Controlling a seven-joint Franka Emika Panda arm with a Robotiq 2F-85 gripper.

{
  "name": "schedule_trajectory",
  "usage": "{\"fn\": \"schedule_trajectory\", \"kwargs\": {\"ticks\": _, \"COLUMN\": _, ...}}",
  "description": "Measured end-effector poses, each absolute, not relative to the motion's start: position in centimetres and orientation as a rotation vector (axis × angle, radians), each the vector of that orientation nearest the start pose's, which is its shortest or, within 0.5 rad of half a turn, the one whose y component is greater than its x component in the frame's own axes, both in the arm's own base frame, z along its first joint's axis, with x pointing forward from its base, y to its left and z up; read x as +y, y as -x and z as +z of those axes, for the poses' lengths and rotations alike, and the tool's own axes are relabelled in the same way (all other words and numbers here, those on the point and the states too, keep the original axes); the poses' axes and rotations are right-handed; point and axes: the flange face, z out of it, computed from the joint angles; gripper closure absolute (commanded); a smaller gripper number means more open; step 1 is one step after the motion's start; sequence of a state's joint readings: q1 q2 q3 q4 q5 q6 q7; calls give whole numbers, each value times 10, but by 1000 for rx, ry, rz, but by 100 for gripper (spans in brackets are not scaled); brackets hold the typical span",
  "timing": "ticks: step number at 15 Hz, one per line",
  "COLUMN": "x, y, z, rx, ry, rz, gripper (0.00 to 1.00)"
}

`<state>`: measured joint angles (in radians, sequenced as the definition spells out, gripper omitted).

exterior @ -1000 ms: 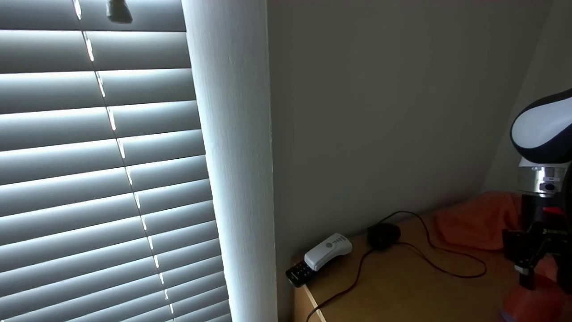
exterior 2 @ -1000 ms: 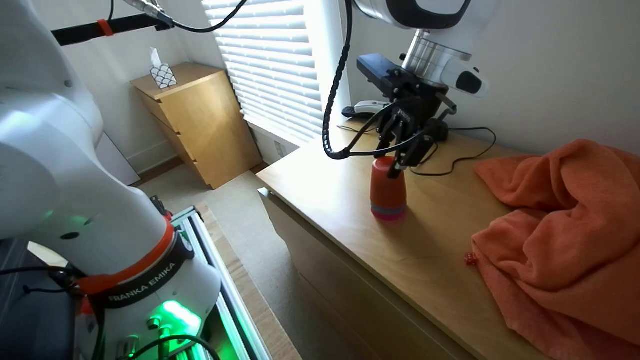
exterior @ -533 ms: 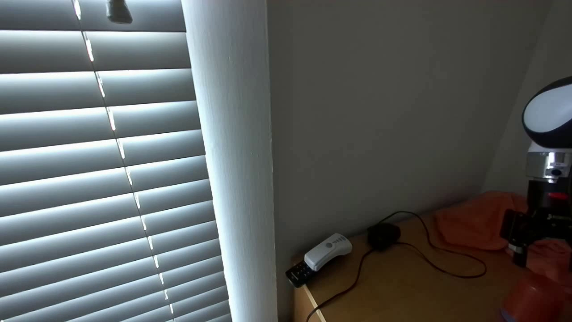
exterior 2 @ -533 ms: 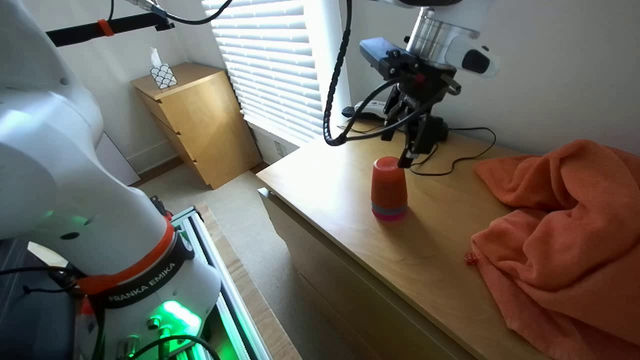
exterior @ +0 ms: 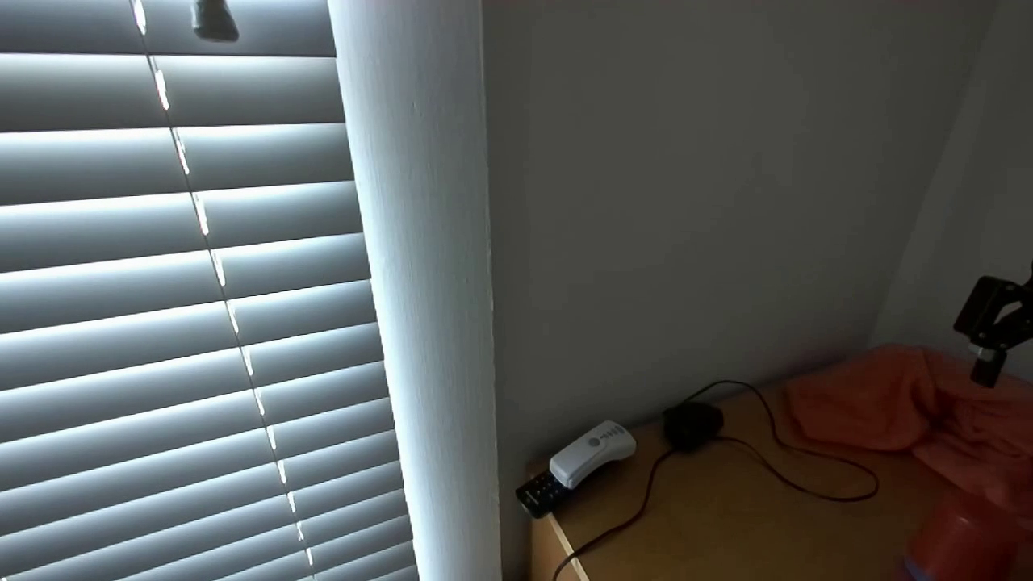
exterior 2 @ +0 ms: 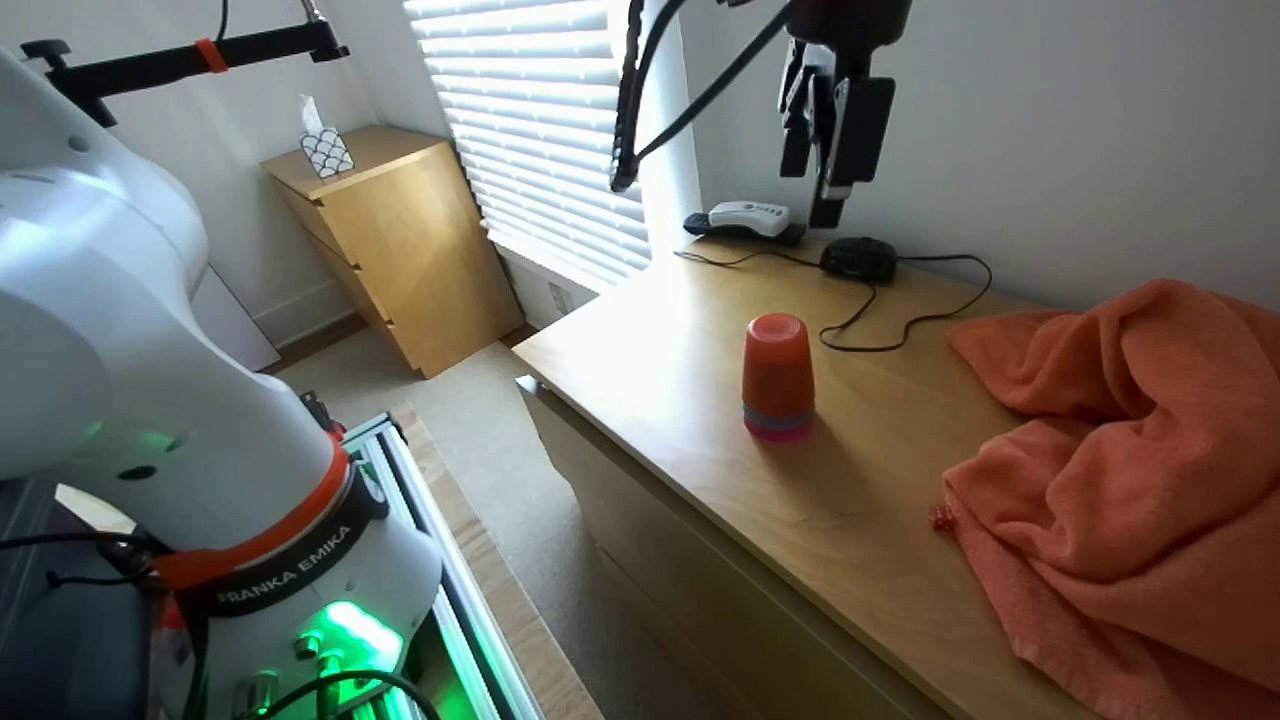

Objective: Stack the cups into each other starting with the orange cup into blue cup and finally the stacked cups onto the pink cup

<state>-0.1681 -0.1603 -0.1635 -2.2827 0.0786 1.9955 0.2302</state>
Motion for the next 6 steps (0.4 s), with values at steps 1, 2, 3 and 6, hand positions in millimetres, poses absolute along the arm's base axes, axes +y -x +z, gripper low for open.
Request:
{"fn": "schedule_trajectory", "kwargs": {"ticks": 1, "x": -153, "y": -445, "z": 418, "rx": 910, "ry": 2892, "rz": 161, "gripper": 0}}
{"fn": "schedule_trajectory", "kwargs": {"ticks": 2, "x": -154, "y": -439, "z": 426, "rx": 930, "ry": 2883, "rz": 135, "gripper": 0}}
{"fn": "schedule_trajectory", "kwargs": {"ticks": 3, "x": -156, "y": -432, "z": 433, "rx": 945, "ry": 2875, "rz": 112, "gripper": 0}}
{"fn": "schedule_trajectory", "kwargs": {"ticks": 6, "x": -158, "y": -419, "z": 446, "rx": 960, "ry": 2861, "rz": 68, "gripper": 0}}
